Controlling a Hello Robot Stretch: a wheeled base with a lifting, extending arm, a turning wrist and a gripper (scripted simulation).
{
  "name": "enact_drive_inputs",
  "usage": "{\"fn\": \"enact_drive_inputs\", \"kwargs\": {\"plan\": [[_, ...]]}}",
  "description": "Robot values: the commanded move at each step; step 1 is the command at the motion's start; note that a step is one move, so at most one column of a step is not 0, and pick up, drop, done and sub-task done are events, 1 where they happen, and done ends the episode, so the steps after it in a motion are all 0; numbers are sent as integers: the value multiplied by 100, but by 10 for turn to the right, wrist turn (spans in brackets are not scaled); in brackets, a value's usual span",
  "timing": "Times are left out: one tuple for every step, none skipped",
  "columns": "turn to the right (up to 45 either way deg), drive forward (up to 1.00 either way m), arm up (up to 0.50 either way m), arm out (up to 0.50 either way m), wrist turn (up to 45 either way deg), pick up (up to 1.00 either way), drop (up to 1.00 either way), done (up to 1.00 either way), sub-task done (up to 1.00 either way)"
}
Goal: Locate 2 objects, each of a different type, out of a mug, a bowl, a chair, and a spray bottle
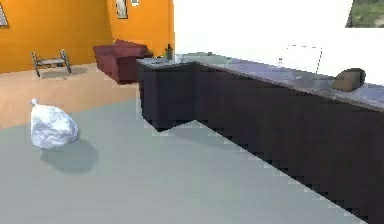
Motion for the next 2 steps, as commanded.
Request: {"fn": "enact_drive_inputs", "kwargs": {"plan": [[0, 100, 0, 0, 0, 0, 0, 0, 0], [-30, 0, 0, 0, 0, 0, 0, 0, 0]]}}
